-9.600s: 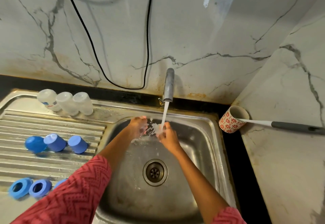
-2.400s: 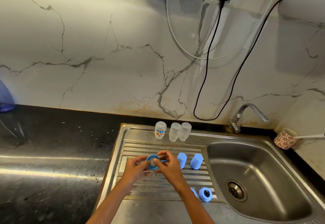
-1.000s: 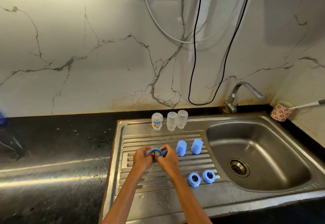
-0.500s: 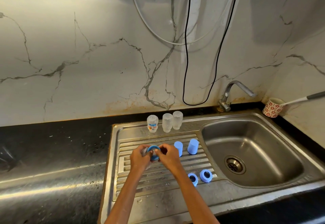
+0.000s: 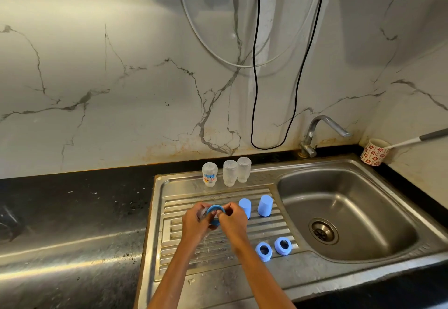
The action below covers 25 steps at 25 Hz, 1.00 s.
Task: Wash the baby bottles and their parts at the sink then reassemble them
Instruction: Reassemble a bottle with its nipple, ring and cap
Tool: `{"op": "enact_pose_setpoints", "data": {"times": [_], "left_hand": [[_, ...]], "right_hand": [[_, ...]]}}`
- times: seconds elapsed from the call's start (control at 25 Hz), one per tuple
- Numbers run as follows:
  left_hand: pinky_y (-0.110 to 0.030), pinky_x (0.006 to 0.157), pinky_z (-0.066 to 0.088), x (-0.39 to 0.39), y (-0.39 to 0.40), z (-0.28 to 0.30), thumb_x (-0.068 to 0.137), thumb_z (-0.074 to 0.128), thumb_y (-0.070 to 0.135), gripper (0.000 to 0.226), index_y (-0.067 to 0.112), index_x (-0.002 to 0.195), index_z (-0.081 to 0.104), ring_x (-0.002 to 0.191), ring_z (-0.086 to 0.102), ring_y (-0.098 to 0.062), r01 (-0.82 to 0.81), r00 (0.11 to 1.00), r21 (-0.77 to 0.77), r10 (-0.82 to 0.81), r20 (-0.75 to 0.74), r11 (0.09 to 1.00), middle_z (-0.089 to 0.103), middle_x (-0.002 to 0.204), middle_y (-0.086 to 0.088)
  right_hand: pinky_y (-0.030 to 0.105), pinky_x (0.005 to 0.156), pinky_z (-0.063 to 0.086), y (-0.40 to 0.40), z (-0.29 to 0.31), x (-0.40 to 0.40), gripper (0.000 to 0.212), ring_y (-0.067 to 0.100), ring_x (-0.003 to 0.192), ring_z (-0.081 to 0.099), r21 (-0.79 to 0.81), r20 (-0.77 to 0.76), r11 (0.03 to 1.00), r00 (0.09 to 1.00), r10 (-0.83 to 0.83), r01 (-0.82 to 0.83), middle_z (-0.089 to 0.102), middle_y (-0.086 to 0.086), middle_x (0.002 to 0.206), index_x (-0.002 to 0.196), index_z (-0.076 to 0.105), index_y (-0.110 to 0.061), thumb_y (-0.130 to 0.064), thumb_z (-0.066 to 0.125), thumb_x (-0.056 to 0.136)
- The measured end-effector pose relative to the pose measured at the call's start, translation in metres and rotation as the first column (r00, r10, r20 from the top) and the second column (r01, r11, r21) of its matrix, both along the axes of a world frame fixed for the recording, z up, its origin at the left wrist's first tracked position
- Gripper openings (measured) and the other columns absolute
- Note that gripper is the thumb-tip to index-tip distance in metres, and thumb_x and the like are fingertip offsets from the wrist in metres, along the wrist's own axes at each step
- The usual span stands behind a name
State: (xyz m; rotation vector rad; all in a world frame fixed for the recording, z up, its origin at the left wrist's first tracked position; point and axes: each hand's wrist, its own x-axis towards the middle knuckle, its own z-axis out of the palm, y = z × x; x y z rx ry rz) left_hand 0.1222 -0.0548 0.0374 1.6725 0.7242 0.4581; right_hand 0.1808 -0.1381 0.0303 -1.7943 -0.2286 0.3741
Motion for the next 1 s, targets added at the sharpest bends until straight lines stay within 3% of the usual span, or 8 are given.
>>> {"op": "enact_pose_setpoints", "data": {"times": [0.2,0.36,0.52,0.6,0.76,0.88,1.0], "left_hand": [[-0.022,0.055,0.056,0.001,0.005,0.003,0.086,0.065,0.011,0.012,0.02,0.092,0.061,0.089,0.065,-0.023,-0.046,0.998,0.026,0.047,-0.04,0.999,0.063,0.097,-0.007],[-0.016,0.045,0.05,0.001,-0.002,0.005,0.085,0.062,-0.001,0.027,0.024,0.079,0.055,0.078,0.063,-0.02,-0.115,0.993,0.039,0.116,-0.015,0.993,0.059,0.085,-0.001],[-0.023,0.057,0.05,0.002,-0.007,0.007,0.078,0.06,-0.011,0.035,0.023,0.072,0.051,0.073,0.059,-0.023,-0.208,0.978,0.163,0.202,0.054,0.964,0.057,0.071,0.001],[-0.029,0.058,0.054,0.003,-0.004,0.007,0.081,0.062,-0.006,0.029,0.021,0.074,0.054,0.077,0.062,-0.026,-0.228,0.971,0.057,0.223,0.087,0.972,0.06,0.077,-0.004],[-0.027,0.056,0.052,0.004,0.003,0.01,0.086,0.062,0.003,0.011,0.011,0.093,0.062,0.088,0.062,-0.026,-0.198,0.975,-0.236,0.215,0.048,0.951,0.062,0.096,-0.011],[-0.022,0.052,0.049,0.001,0.002,0.014,0.084,0.062,-0.003,0.021,0.013,0.096,0.065,0.077,0.061,-0.019,-0.074,0.996,-0.22,0.082,0.031,0.973,0.063,0.093,-0.01],[-0.015,0.044,0.046,-0.002,0.0,0.014,0.08,0.067,-0.002,0.022,0.017,0.089,0.063,0.07,0.06,-0.015,-0.065,0.998,-0.125,0.065,-0.006,0.99,0.062,0.087,-0.007]], "right_hand": [[0.03,0.073,0.059,0.001,-0.003,0.005,0.008,0.021,0.091,0.065,0.014,-0.023,0.994,0.994,0.106,-0.105,0.065,0.009,0.093,0.093,0.06,-0.012,-0.018,0.062,0.09],[0.02,0.068,0.054,0.008,-0.001,0.002,0.009,0.014,0.082,0.059,-0.009,0.103,0.995,0.99,0.101,-0.101,0.06,0.003,0.085,0.085,0.055,-0.014,-0.007,0.061,0.088],[0.02,0.068,0.046,0.018,-0.005,-0.01,0.008,0.012,0.074,0.052,-0.073,0.33,0.997,0.943,0.044,-0.021,0.057,-0.001,0.081,0.087,0.052,-0.013,-0.009,0.058,0.09],[0.024,0.071,0.051,0.017,-0.001,-0.006,0.005,0.013,0.078,0.056,-0.026,0.289,0.998,0.955,0.063,-0.058,0.058,-0.001,0.084,0.09,0.054,-0.012,-0.012,0.059,0.091],[0.01,0.07,0.05,0.004,0.012,0.009,0.02,0.004,0.084,0.057,-0.011,0.157,0.973,0.961,0.229,-0.23,0.059,-0.005,0.09,0.103,0.057,-0.009,-0.009,0.066,0.086],[0.018,0.07,0.056,-0.002,0.01,0.01,0.026,0.008,0.087,0.058,0.032,0.134,0.982,0.974,0.18,-0.186,0.059,-0.003,0.093,0.103,0.055,-0.011,-0.005,0.069,0.082],[0.02,0.071,0.056,-0.001,0.007,0.006,0.031,0.013,0.092,0.058,0.032,0.125,0.988,0.981,0.146,-0.151,0.057,-0.003,0.093,0.1,0.052,-0.016,0.001,0.068,0.08]]}}
